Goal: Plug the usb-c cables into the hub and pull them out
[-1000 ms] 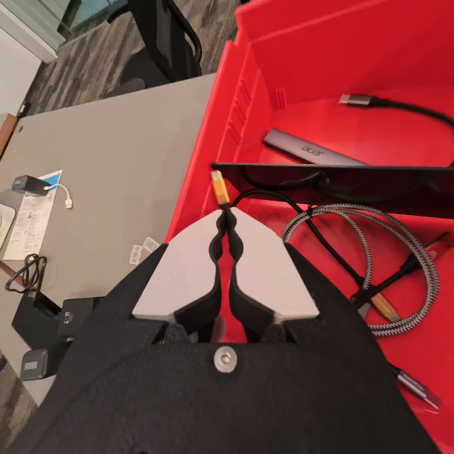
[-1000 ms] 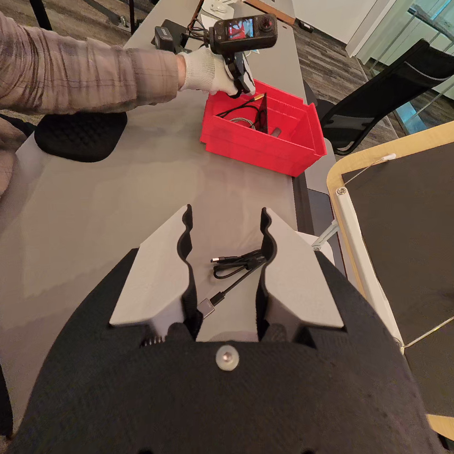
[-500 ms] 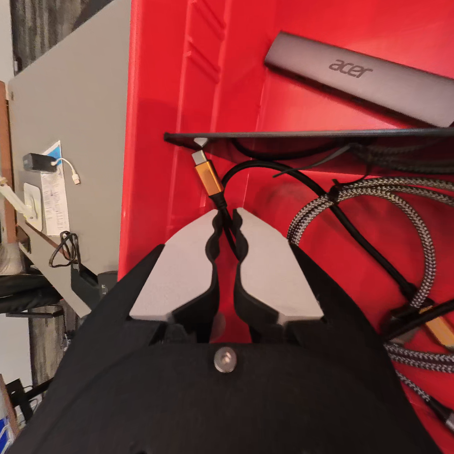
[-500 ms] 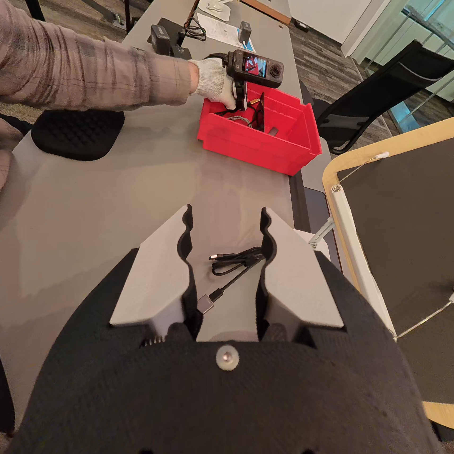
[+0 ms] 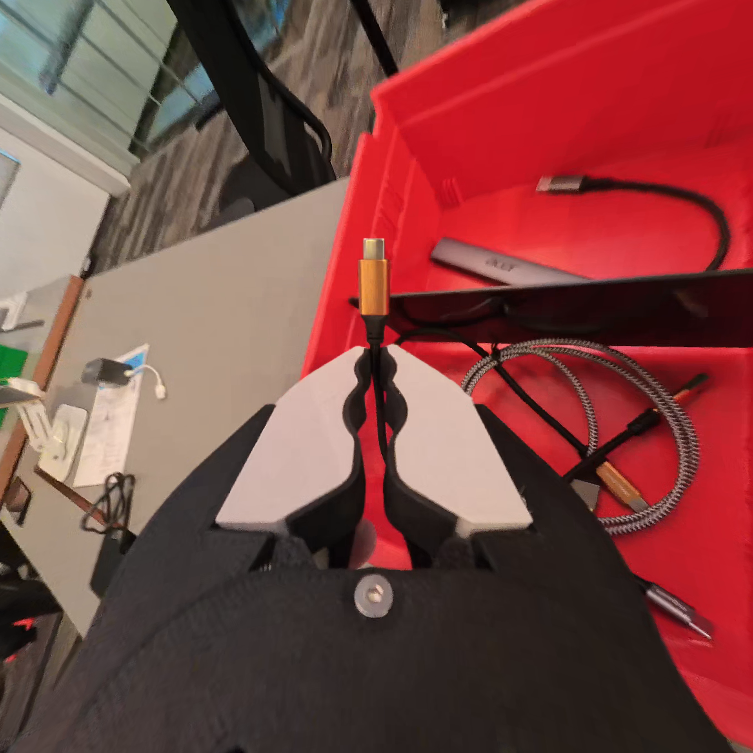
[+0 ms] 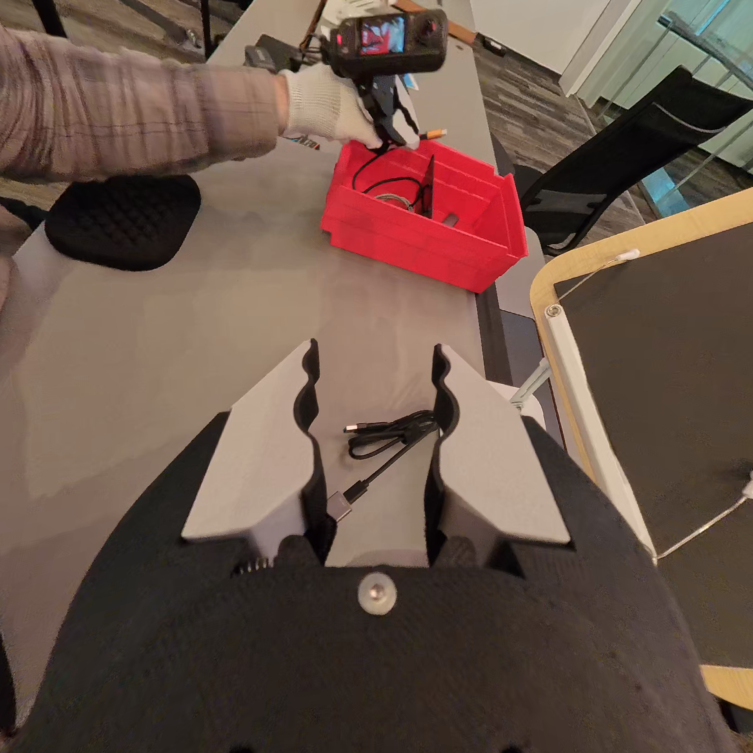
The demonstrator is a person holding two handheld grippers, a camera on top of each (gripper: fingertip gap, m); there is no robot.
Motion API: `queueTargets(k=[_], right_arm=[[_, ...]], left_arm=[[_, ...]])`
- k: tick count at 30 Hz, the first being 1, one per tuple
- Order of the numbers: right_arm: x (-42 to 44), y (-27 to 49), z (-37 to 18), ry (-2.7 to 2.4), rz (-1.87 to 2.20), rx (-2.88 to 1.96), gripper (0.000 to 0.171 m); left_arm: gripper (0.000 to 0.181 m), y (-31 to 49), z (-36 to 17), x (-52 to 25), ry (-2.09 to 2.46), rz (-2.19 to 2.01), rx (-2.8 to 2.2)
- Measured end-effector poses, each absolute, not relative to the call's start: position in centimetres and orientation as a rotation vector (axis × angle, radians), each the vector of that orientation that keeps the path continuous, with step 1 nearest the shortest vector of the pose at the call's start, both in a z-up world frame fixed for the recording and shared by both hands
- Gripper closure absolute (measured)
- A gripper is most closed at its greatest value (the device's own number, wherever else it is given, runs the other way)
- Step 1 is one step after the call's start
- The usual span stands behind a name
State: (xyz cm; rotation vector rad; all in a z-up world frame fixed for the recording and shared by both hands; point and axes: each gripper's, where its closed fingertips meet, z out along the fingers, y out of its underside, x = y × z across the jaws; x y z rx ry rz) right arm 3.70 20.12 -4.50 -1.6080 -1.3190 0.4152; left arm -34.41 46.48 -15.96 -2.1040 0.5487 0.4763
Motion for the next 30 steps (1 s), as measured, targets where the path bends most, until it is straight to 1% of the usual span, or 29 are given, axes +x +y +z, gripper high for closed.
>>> queueTargets(k=[1, 4, 7, 10, 13, 19, 22, 25, 27, 28, 30], right_arm=[[3.8, 20.4, -4.4, -1.301, 0.415, -1.609, 0.118], [3.6, 21.5, -3.4, -1.233, 0.408, -1.579, 0.117], [2.7, 22.3, -1.5, -1.144, 0.450, -1.505, 0.116], [1.5, 22.9, 0.3, -1.101, 0.408, -1.371, 0.125], [0.3, 23.3, 0.5, -1.155, 0.193, -1.246, 0.130], [-2.2, 25.4, 0.0, -1.207, -0.351, -1.091, 0.129], [-3.2, 26.6, -0.4, -1.208, -0.606, -1.010, 0.128], [-3.8, 27.2, 0.1, -1.142, -0.762, -0.930, 0.128], [-4.0, 27.3, 0.3, -1.118, -0.795, -0.899, 0.128], [-3.8, 27.4, 0.5, -1.100, -0.818, -0.893, 0.130], [-3.4, 27.8, 0.4, -1.088, -0.859, -0.890, 0.138]], left_arm=[[0.177, 46.2, -14.8, -34.0, 0.556, 0.468, -2.069], [0.177, 44.9, -10.6, -31.8, 0.636, 0.442, -1.936], [0.177, 42.6, -6.8, -27.6, 0.808, 0.439, -1.794], [0.177, 39.8, -4.6, -22.4, 1.062, 0.441, -1.673], [0.177, 37.0, -3.8, -17.6, 1.287, 0.301, -1.636], [0.177, 32.1, -2.3, -11.5, 1.645, 0.086, -1.638], [0.177, 30.8, -1.6, -9.4, 1.731, 0.012, -1.692], [0.177, 29.9, -1.7, -8.0, 1.812, 0.000, -1.748], [0.177, 29.6, -2.1, -7.4, 1.877, 0.029, -1.756], [0.177, 29.2, -2.3, -6.9, 1.901, 0.011, -1.775], [0.177, 28.4, -2.7, -6.2, 1.967, 0.006, -1.788]])
